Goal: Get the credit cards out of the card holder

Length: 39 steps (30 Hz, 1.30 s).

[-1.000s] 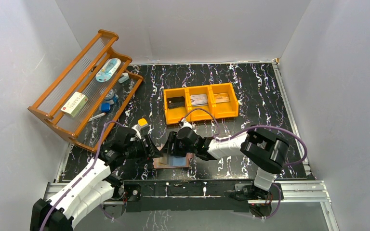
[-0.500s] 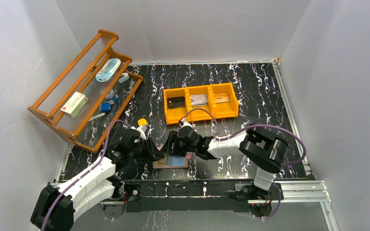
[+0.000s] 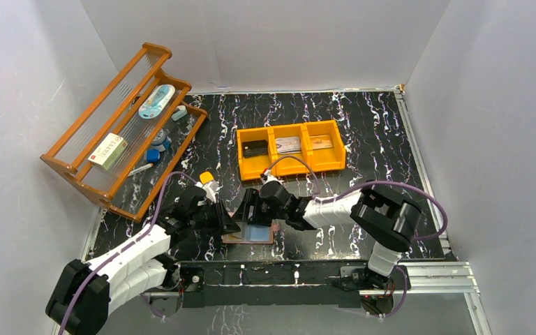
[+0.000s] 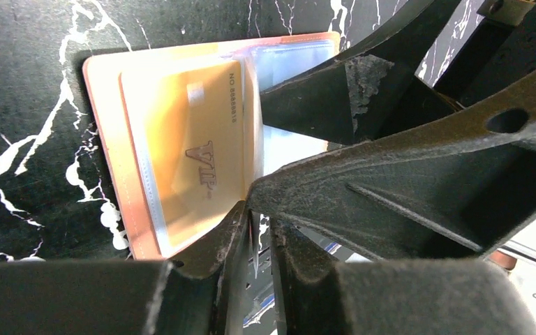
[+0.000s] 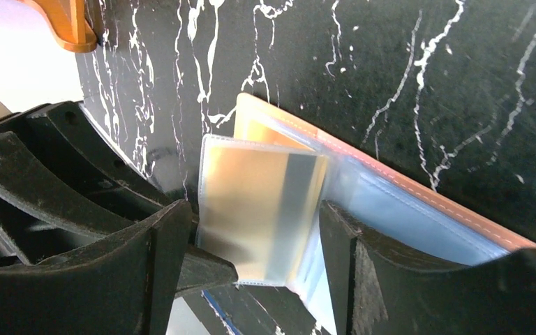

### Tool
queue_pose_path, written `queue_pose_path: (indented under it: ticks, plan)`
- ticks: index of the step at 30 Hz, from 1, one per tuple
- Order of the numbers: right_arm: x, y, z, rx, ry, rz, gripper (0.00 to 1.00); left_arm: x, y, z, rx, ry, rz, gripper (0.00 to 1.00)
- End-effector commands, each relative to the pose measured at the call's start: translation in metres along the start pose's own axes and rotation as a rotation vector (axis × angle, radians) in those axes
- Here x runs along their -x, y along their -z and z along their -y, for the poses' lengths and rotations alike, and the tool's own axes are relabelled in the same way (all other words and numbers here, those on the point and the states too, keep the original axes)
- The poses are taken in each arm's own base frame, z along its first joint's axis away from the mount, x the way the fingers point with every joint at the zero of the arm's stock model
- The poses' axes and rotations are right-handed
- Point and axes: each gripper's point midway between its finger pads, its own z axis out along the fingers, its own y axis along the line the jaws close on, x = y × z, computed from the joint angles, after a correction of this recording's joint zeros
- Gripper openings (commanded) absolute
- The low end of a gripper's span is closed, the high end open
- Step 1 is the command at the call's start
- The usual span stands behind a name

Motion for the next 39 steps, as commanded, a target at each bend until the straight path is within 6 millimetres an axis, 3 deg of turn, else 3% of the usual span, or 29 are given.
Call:
queue_pose_path:
  ticks: [1, 9, 11, 13, 15, 17, 19, 22, 25, 39]
  plan:
    - [0.005, 0.019, -0.016, 0.049, 0.035, 0.013, 0.77, 0.008, 0.002, 0.022, -0.069, -0.059, 0.001, 0.18]
    - [0.022, 0.046, -0.011, 0.0, 0.028, 0.114, 0.81, 0.011, 0.001, 0.04, -0.093, -0.104, -0.023, 0.29]
    - [0.028, 0.062, 0.006, -0.056, 0.003, 0.173, 0.82, 0.012, -0.002, 0.048, -0.097, -0.125, -0.033, 0.33]
    - [0.035, 0.092, 0.03, -0.122, -0.049, 0.269, 0.81, -0.002, -0.014, 0.06, -0.108, -0.179, -0.113, 0.4]
    - [0.038, 0.11, 0.035, -0.098, -0.108, 0.324, 0.77, -0.009, -0.02, 0.075, -0.106, -0.236, -0.123, 0.41]
    - [0.038, 0.121, 0.038, -0.08, -0.131, 0.346, 0.72, -0.002, -0.017, 0.072, -0.058, -0.219, -0.054, 0.43]
    - [0.038, 0.128, 0.039, -0.08, -0.134, 0.35, 0.67, 0.004, -0.006, 0.053, 0.042, -0.207, 0.003, 0.46]
    - [0.037, 0.13, 0.03, -0.043, -0.114, 0.337, 0.6, 0.014, 0.009, 0.025, 0.201, -0.184, 0.077, 0.53]
    - [0.036, 0.127, 0.019, -0.013, -0.085, 0.311, 0.57, 0.016, 0.015, 0.014, 0.262, -0.178, 0.093, 0.57]
    - [0.013, 0.083, 0.005, 0.007, -0.024, 0.13, 0.54, 0.026, 0.009, 0.019, 0.278, -0.13, 0.056, 0.6]
